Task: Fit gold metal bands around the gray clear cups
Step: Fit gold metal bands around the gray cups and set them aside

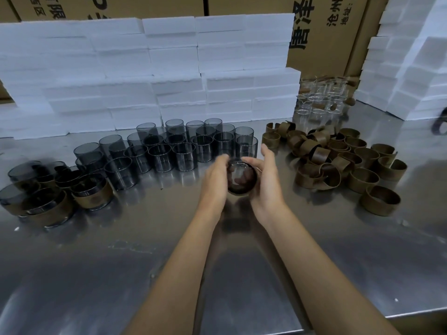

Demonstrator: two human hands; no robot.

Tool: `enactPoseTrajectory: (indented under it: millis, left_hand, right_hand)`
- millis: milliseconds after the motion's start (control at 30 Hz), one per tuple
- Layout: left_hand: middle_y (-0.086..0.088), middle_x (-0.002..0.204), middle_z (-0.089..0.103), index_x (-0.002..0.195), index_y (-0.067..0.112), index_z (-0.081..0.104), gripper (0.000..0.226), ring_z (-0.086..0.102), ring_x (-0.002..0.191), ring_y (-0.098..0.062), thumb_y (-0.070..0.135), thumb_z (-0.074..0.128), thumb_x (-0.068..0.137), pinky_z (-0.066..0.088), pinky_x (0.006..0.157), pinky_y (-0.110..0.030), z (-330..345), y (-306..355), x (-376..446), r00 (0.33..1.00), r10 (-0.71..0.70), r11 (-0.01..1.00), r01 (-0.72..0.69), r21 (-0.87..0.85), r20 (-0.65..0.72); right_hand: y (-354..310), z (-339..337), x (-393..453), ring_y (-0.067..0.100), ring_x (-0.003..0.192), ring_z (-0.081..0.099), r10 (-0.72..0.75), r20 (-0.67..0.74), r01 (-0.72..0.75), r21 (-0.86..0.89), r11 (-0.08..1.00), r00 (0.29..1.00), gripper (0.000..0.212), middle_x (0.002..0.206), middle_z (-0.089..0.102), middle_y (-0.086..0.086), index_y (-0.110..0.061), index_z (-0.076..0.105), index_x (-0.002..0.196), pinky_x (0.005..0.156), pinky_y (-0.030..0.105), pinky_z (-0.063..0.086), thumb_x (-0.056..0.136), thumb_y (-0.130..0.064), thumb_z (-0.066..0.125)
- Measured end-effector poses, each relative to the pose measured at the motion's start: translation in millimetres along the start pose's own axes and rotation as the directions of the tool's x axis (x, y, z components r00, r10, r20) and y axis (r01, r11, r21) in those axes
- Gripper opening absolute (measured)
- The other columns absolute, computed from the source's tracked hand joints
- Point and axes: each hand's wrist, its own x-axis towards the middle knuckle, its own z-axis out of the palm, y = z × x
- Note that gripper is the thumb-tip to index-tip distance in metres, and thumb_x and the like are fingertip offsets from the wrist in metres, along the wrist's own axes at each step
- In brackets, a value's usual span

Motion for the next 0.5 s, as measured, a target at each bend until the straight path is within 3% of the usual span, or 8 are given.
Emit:
enactPoseTrajectory:
  millis: [100,200,267,400,500]
  left_hand:
    - [-0.005,0.096,0.078,0.095,0.022,0.073,0.033,0.073,0.097,-0.023,0.050,0.059,0.083,0.057,0.092,-0.041,8.7,-5.0,-7.0,0.996,-0.014,1.000,0.014,-0.002,0.088]
    - [-0.008,0.089,0.079,0.092,0.015,0.074,0.038,0.076,0.083,-0.019,0.046,0.053,0.098,0.060,0.074,-0.032,8.0,-2.1,-8.3,0.985,-0.132,0.971,0.151,-0.187,0.109]
    - [-0.007,0.084,0.078,0.088,0.012,0.072,0.040,0.074,0.077,-0.019,0.043,0.050,0.101,0.056,0.069,-0.028,4.1,0.1,-8.2,0.982,-0.162,0.950,0.183,-0.253,0.102]
    - [-0.006,0.077,0.075,0.085,0.013,0.070,0.024,0.072,0.073,-0.022,0.030,0.058,0.098,0.057,0.075,-0.034,-0.3,0.3,-9.8,0.990,-0.134,0.952,0.141,-0.273,0.046]
    - [-0.007,0.075,0.076,0.083,0.012,0.072,0.020,0.072,0.070,-0.022,0.027,0.064,0.095,0.057,0.072,-0.033,-0.1,0.1,-9.3,0.992,-0.127,0.958,0.128,-0.258,0.018]
  right_hand:
    - [-0.7,-7.0,0.7,0.022,0.069,0.070,0.060,-0.023,-0.058,0.080,0.995,0.998,0.036,0.079,0.074,0.010,-0.014,0.066,0.081,0.071,0.032,0.056,0.095,-0.046,0.058]
    - [-0.5,-5.8,1.9,0.011,0.051,0.066,0.042,-0.053,-0.039,0.058,0.998,0.998,0.024,0.063,0.070,0.000,-0.014,0.066,0.079,0.054,0.025,0.052,0.097,-0.030,0.062]
    - [1.3,-1.8,0.7,0.010,0.052,0.068,0.031,-0.037,-0.030,0.020,0.999,0.999,0.020,0.061,0.071,-0.002,-0.013,0.069,0.082,0.050,0.022,0.052,0.095,-0.027,0.066]
    - [2.9,-1.9,-0.2,0.011,0.056,0.068,0.062,0.051,-0.060,-0.046,0.997,0.997,0.023,0.066,0.072,0.000,-0.012,0.068,0.082,0.056,0.024,0.053,0.091,-0.034,0.069]
    - [3.8,-3.8,-1.7,0.016,0.063,0.067,0.119,0.114,-0.113,-0.058,0.992,0.986,0.026,0.074,0.071,0.005,-0.013,0.066,0.079,0.066,0.029,0.053,0.091,-0.036,0.065]
